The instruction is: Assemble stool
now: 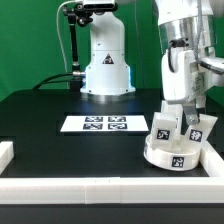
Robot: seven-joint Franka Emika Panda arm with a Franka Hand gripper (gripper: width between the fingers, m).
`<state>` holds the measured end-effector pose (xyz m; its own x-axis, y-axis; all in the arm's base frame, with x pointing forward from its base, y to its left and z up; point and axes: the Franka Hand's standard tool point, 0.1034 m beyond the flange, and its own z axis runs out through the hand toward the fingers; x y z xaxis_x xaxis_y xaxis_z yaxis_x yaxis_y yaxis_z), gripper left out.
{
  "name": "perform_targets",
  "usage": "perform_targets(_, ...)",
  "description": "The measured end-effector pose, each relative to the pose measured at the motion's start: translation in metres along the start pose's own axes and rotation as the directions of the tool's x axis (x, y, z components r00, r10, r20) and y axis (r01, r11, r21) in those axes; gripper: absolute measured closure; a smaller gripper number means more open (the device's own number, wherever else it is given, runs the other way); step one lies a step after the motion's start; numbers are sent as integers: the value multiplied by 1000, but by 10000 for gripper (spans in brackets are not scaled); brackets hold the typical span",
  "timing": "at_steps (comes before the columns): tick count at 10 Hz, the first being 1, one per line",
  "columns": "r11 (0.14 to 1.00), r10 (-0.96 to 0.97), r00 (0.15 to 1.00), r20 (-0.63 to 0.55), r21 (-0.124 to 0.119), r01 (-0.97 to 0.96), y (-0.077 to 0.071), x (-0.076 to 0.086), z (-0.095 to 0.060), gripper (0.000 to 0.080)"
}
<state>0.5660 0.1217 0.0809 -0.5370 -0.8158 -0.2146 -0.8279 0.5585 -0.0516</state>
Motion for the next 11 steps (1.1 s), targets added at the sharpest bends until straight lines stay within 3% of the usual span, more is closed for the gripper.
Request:
perform_targets(2, 1000, -7, 1000, 5, -2, 7, 0, 0, 0, 461)
perform_targets(4, 1000, -12, 1000, 5, -2, 12, 1, 0, 0, 215)
perform_targets(5, 1000, -18, 1000, 8, -1, 18, 0, -1, -1, 215)
perform_targets(6, 1000, -26, 999, 22, 4, 26, -1, -4, -9, 164)
perform_targets(8, 1000, -28, 999, 46, 9, 28, 1, -12, -25, 152)
perform_targets(11, 999, -43, 998, 44, 7, 42, 3, -14, -24, 151)
